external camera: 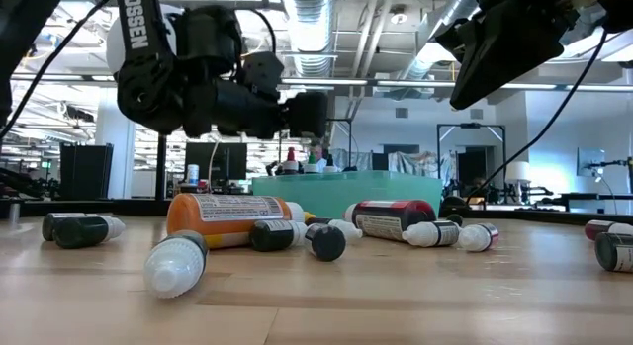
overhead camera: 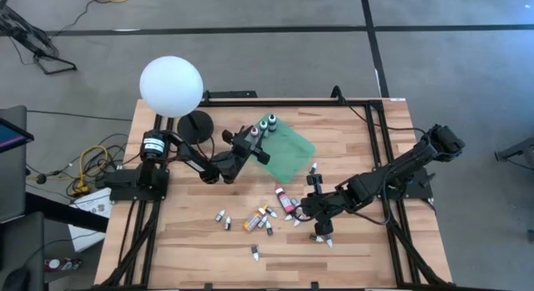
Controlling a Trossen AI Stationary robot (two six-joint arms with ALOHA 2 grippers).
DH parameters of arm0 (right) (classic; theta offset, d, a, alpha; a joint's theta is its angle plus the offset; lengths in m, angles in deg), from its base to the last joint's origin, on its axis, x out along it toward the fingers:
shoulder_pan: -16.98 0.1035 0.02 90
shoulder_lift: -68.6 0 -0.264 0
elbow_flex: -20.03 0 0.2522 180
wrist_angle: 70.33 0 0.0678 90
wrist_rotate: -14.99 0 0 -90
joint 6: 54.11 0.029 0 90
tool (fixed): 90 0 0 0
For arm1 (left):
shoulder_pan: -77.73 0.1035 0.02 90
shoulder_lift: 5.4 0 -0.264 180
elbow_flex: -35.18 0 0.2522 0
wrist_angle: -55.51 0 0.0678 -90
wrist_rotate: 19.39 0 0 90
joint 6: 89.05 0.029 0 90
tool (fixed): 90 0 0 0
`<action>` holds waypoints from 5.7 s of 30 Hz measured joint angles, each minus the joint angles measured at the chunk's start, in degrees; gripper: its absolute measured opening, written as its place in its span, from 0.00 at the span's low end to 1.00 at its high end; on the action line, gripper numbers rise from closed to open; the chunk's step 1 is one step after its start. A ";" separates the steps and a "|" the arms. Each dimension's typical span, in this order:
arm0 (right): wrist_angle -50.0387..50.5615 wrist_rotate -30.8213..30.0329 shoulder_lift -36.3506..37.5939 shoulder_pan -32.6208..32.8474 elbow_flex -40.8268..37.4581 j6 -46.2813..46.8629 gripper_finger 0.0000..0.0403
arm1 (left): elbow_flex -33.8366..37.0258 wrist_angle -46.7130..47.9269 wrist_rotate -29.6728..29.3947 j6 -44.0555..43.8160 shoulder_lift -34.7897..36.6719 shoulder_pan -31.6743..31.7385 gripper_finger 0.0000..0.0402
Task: Pick & Place food coloring
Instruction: Put the large pink food coloring bottle into the green bin
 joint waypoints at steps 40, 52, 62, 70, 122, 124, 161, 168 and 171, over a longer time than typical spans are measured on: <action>-12.32 10.25 -6.47 -7.30 0.07 25.63 0.31 | 0.02 10.26 -33.00 4.54 18.76 -54.62 0.54; -10.70 10.48 -15.96 -9.67 3.88 32.93 0.38 | 0.04 10.99 -30.66 5.94 18.73 -54.81 0.54; -8.22 9.07 -17.03 -11.27 4.46 35.10 0.41 | 0.04 11.20 -30.75 5.96 18.73 -54.81 0.54; -5.82 8.88 -17.03 -11.16 4.46 35.08 0.41 | 0.04 11.21 -30.75 5.91 18.73 -54.81 0.54; 22.09 15.50 -21.40 -3.51 13.92 18.94 0.35 | 0.04 11.17 -30.81 5.39 18.73 -54.76 0.54; 23.76 15.44 -21.39 -3.63 14.89 17.94 0.35 | 0.04 11.17 -30.81 5.41 18.73 -54.76 0.54; 25.55 16.36 -20.98 -6.37 22.03 3.93 0.40 | 0.04 12.76 -31.05 5.43 18.73 -54.76 0.54; 21.82 16.34 -21.41 -8.22 22.05 1.30 0.38 | 0.04 12.76 -31.05 5.45 18.73 -54.76 0.54; 21.35 16.45 -21.73 -8.26 22.00 -0.09 0.37 | 0.04 12.74 -31.05 5.45 18.73 -54.74 0.54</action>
